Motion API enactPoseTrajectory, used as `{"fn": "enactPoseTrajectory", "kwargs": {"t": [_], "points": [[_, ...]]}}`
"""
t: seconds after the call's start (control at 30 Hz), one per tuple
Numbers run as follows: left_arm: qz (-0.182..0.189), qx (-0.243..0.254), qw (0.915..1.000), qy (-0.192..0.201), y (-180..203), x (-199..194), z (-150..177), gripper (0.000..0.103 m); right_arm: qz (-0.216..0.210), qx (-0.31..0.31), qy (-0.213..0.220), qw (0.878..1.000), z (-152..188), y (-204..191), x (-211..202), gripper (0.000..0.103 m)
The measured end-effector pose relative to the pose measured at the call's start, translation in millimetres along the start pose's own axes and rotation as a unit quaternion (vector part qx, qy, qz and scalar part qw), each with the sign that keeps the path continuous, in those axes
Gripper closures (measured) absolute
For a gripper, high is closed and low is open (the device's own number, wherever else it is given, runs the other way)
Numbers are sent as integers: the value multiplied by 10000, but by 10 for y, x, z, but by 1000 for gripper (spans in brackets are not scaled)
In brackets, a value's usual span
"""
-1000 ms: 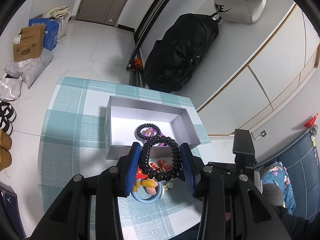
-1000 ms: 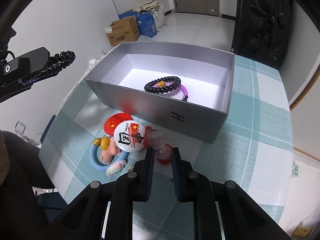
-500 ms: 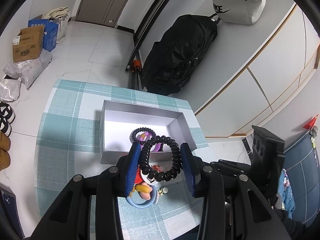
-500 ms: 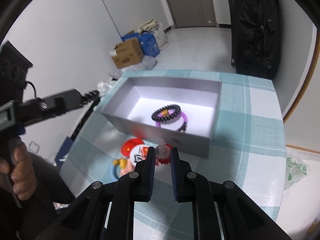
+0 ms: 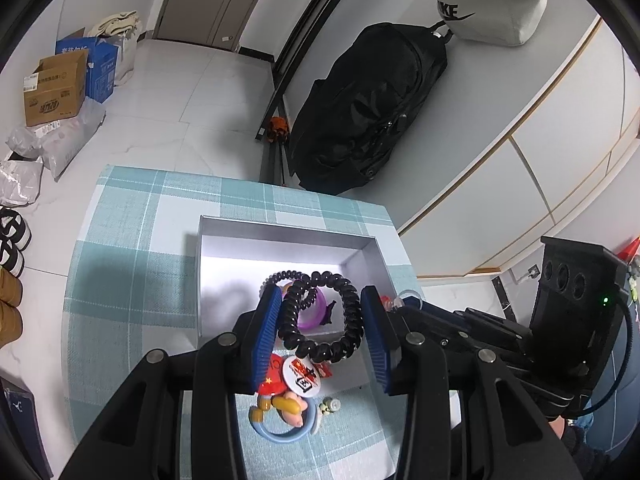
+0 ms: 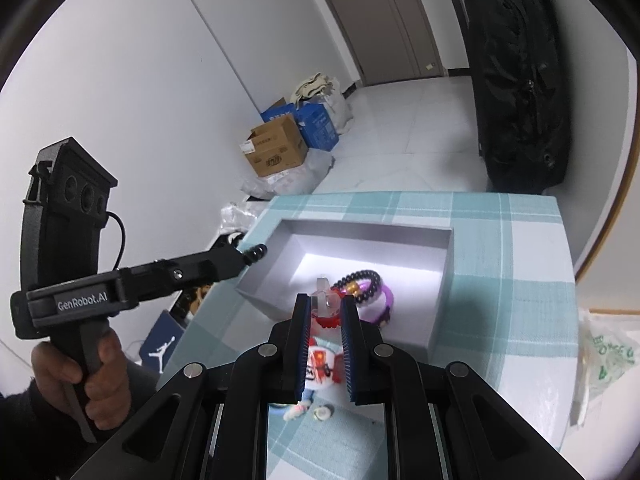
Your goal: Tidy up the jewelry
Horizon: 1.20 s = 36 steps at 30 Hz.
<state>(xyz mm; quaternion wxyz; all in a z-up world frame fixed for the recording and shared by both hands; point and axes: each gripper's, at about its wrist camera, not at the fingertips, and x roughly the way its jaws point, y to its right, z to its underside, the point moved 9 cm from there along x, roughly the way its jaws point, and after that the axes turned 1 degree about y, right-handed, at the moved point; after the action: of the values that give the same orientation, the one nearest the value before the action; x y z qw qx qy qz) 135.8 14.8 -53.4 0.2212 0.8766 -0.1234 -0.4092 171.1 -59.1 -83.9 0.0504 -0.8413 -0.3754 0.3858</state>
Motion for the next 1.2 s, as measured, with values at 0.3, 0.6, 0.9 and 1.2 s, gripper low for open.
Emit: {"fn": "enactPoseTrajectory", "kwargs": {"t": [0.3, 0.6, 0.9, 1.2], "points": [[-289, 14, 9995, -108, -99, 191, -95, 68, -119, 93, 85, 9998, -199, 62, 127, 89], [-277, -134, 9990, -331, -191, 397, -118, 68, -130, 298, 8, 9995, -281, 221, 286, 89], [-257, -249, 9979, -533, -208, 561, -116, 68, -73, 490, -94, 9987, -267, 344, 363, 89], [-304, -236, 9972, -649, -186, 648, -114, 68, -61, 681, -152, 9975, -236, 401, 367, 89]]}}
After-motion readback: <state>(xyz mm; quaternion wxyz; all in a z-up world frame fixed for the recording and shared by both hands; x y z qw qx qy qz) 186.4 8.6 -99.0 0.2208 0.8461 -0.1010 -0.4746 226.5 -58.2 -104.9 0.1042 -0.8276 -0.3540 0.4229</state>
